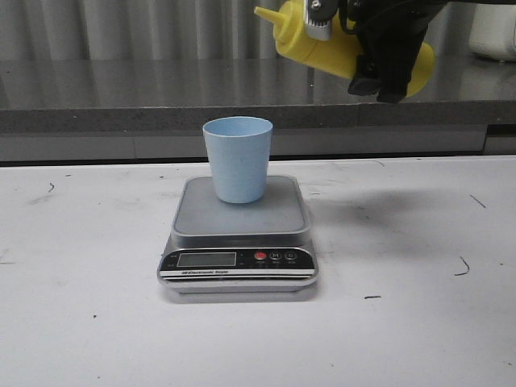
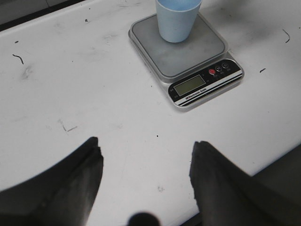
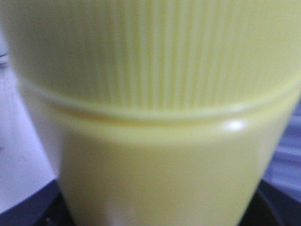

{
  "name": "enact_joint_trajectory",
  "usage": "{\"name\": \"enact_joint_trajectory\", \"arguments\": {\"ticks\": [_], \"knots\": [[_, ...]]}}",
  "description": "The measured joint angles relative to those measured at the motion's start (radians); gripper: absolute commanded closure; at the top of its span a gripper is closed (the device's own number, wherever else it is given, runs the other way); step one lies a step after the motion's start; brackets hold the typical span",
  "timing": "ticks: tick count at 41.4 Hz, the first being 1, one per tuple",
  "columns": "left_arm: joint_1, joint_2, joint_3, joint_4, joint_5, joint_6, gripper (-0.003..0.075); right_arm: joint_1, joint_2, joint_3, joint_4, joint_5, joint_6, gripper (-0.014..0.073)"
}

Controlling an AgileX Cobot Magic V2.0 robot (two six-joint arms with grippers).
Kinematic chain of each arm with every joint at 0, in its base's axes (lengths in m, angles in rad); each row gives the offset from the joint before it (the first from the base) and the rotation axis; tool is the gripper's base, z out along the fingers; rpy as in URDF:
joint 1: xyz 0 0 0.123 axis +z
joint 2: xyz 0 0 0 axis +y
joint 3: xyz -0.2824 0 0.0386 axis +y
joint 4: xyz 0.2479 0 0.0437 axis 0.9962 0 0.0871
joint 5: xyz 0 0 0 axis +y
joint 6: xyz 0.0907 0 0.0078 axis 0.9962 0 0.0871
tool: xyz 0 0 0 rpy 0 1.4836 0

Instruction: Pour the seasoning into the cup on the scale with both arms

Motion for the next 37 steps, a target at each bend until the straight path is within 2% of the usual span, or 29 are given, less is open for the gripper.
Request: {"name": "enact_joint_trajectory", "arguments": {"ticks": [23, 37], "knots": [[0.000, 0.000, 0.000, 0.000, 0.000, 0.000, 0.0311, 0.044, 0.085, -0.067, -0.352, 0.028, 0.000, 0.0201], [0.000, 0.000, 0.000, 0.000, 0.000, 0.000, 0.0311, 0.043, 0.086, -0.067, -0.504, 0.034, 0.000, 0.0201]]}}
